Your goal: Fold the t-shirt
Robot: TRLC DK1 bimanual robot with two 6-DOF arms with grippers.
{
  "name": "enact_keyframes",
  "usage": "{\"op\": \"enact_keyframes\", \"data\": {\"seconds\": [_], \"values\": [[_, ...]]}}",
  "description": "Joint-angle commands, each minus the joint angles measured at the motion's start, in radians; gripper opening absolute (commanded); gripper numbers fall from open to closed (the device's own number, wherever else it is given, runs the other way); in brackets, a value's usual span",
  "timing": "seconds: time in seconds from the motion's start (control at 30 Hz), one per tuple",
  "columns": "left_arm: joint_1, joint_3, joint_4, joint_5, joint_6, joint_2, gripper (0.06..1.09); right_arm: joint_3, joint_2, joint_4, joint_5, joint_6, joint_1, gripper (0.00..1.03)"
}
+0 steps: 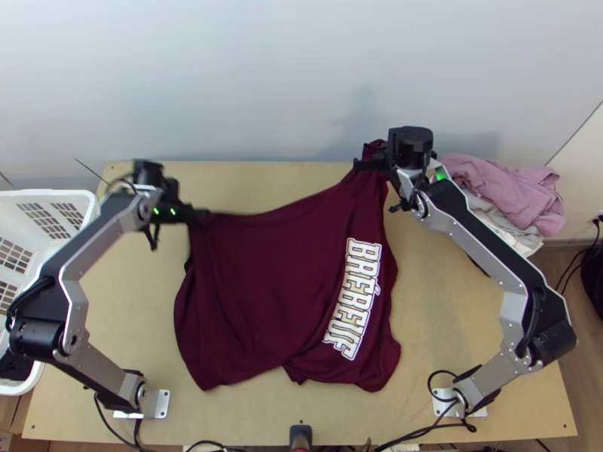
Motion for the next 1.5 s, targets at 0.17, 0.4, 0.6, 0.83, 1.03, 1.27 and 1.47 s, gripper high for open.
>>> {"op": "enact_keyframes", "data": {"seconds": [0.17, 0.4, 0.6, 0.83, 1.03, 1.27, 1.47], "values": [[0.159, 0.460, 0.000, -0.114, -0.060, 0.205, 0.09, 0.127, 0.135, 0.016, 0.013, -0.004, -0.012, 0.03], [0.168, 0.594, 0.170, -0.197, -0.063, 0.334, 0.09, 0.232, 0.270, 0.036, 0.030, -0.025, -0.020, 0.03], [0.159, 0.707, 0.240, -0.210, -0.050, 0.444, 0.09, 0.341, 0.395, 0.063, 0.056, -0.050, -0.034, 0.03], [0.151, 0.716, 0.317, -0.209, -0.060, 0.463, 0.09, 0.402, 0.455, 0.065, 0.067, -0.056, -0.029, 0.03], [0.153, 0.696, 0.201, -0.194, -0.057, 0.412, 0.09, 0.393, 0.425, 0.057, 0.065, -0.051, -0.021, 0.03], [0.158, 0.422, 0.185, -0.100, -0.024, 0.203, 0.10, 0.236, 0.263, -0.012, 0.038, -0.039, -0.014, 0.03], [0.170, 0.176, 0.205, -0.046, 0.009, 0.024, 0.10, 0.045, 0.085, -0.118, -0.022, 0.010, 0.003, 0.03]]}}
